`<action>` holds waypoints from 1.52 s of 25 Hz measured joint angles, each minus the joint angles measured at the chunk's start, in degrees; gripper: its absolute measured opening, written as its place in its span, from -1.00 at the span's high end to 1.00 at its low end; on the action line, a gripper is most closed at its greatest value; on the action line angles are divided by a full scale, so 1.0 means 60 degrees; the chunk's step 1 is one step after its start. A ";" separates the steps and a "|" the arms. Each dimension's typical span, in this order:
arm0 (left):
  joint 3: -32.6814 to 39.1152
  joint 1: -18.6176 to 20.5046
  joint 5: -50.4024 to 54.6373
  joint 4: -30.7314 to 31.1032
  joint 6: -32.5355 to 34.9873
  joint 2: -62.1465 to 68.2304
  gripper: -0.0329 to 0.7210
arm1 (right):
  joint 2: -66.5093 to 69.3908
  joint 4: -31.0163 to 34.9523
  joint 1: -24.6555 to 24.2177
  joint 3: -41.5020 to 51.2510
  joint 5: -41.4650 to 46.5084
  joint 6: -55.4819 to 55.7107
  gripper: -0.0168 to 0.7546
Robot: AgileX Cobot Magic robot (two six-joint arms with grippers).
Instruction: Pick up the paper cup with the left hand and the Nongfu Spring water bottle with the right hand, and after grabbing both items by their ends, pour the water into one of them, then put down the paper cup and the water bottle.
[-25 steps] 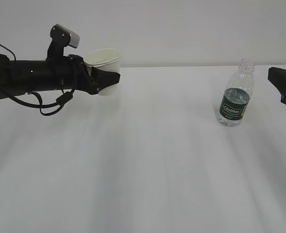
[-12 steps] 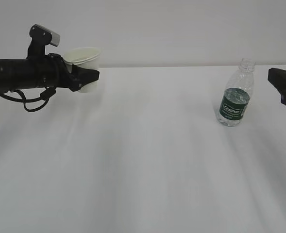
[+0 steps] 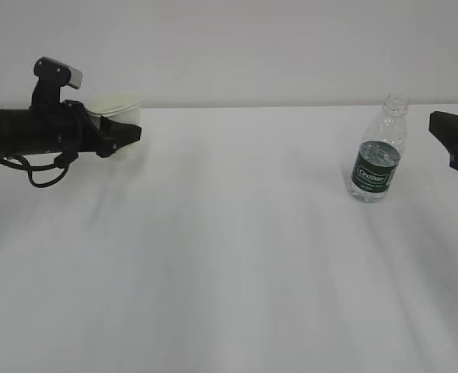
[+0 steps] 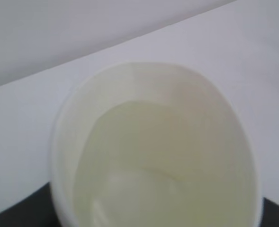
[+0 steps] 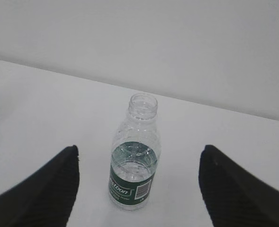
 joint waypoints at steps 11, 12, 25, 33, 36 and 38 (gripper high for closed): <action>0.0000 0.0000 -0.0433 -0.0564 0.0786 0.0787 -0.24 | 0.0000 -0.0164 0.0000 0.0000 0.0361 0.0000 -0.57; 0.0000 0.0000 -0.0527 -0.0660 0.0933 0.0813 -0.24 | 0.0000 -0.0164 0.0000 0.0000 0.0361 0.0000 -0.57; 0.0000 0.0000 -0.1334 -0.1602 0.2042 0.1282 -0.24 | 0.0000 -0.0251 0.0000 0.0000 0.0468 0.0000 -0.57; -0.0015 0.0007 -0.1859 -0.2061 0.2320 0.1751 -0.24 | 0.0000 -0.0331 0.0000 0.0000 0.0547 0.0018 -0.57; -0.0015 0.0007 -0.2032 -0.2064 0.2541 0.1988 -0.24 | 0.0000 -0.0348 0.0000 0.0000 0.0591 0.0018 -0.57; -0.0015 0.0007 -0.2121 -0.2128 0.2775 0.2073 -0.24 | 0.0000 -0.0348 0.0000 0.0000 0.0636 0.0018 -0.57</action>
